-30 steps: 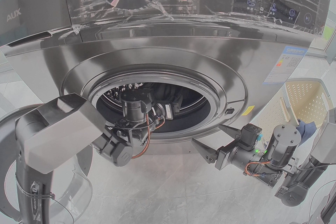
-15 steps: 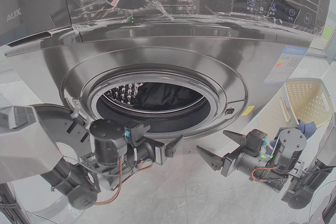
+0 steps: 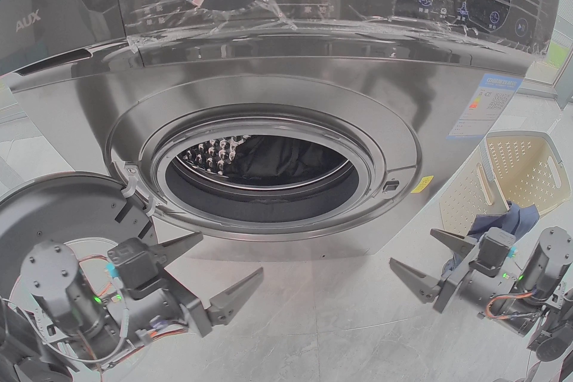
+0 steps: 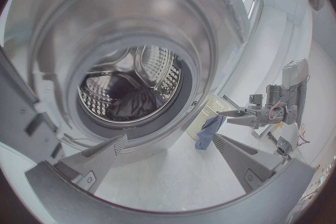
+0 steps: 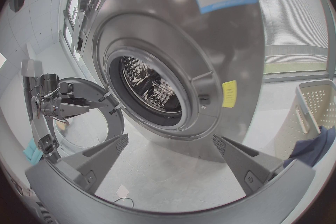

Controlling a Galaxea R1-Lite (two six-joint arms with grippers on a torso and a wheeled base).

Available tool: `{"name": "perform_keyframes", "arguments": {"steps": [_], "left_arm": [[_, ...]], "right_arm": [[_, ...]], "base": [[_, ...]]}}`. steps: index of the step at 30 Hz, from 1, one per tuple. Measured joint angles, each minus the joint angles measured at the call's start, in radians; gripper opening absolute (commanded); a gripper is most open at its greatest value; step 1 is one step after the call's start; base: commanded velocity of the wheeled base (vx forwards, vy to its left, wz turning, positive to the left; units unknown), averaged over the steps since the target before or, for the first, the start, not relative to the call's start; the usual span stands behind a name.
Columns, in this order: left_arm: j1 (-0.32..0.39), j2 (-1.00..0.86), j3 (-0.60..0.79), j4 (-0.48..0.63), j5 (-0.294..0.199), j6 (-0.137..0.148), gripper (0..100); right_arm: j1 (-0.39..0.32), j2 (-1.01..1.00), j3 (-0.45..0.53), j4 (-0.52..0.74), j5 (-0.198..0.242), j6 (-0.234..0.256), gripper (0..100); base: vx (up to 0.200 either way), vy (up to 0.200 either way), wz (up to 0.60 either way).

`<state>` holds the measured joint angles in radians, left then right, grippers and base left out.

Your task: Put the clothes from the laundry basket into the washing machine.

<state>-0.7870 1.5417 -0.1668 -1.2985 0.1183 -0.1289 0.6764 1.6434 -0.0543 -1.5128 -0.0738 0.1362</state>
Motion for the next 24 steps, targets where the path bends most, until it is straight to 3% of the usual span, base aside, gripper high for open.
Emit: {"name": "perform_keyframes", "arguments": {"steps": [4,6,12,18,24], "left_arm": [[0.018,-0.145,0.071,0.028,0.002,0.04,100],[0.033,-0.198,0.093,0.049,0.003,0.051,100],[0.113,-0.364,0.137,0.158,-0.001,0.07,100],[0.176,-0.574,0.148,0.415,-0.004,0.077,100],[0.219,-0.805,0.15,0.67,-0.007,0.074,100]], "right_arm": [[-0.057,-0.123,0.028,0.091,-0.004,-0.008,100],[-0.077,-0.175,0.032,0.16,-0.012,-0.008,100],[-0.114,-0.38,0.036,0.398,-0.044,0.01,100],[-0.179,-0.638,0.037,0.665,-0.053,0.019,100],[-0.27,-0.9,0.037,0.884,-0.054,0.01,100]], "base": [[-0.05,0.0,0.0],[-0.2,0.0,0.0],[0.0,0.0,0.0],[-0.2,0.0,0.0],[-0.067,0.0,0.0]]}}
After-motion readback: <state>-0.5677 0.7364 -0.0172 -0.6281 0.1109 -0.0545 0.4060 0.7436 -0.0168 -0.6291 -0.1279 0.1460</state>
